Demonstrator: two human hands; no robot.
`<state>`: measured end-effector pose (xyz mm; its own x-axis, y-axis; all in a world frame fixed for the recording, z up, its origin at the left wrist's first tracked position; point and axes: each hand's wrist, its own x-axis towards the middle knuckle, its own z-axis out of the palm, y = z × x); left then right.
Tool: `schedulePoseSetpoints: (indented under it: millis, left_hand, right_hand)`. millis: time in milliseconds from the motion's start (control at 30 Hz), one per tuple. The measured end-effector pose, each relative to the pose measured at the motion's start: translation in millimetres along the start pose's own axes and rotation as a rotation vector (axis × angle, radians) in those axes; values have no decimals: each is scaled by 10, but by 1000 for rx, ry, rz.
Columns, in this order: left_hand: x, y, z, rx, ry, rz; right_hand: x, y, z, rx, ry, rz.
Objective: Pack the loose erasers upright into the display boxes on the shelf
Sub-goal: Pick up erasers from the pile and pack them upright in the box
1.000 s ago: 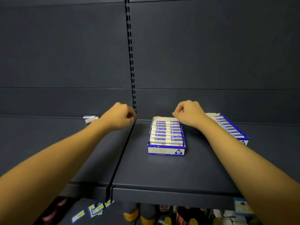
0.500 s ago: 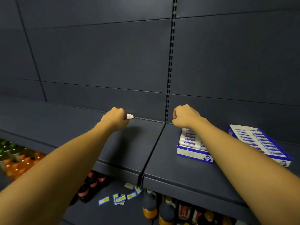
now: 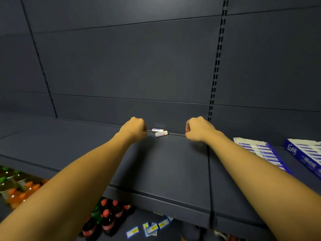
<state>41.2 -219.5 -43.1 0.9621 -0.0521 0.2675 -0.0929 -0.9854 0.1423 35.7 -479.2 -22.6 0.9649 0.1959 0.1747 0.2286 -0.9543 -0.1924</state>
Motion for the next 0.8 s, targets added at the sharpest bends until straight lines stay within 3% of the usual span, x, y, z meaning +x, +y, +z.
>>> schedulePoseSetpoints:
  millis: [433, 800]
  left_hand:
    - [594, -243, 700, -133, 158, 203]
    - [849, -265, 762, -29, 114, 350]
  right_hand:
    - [358, -363, 701, 147, 130, 136]
    - [564, -463, 815, 196, 113, 167]
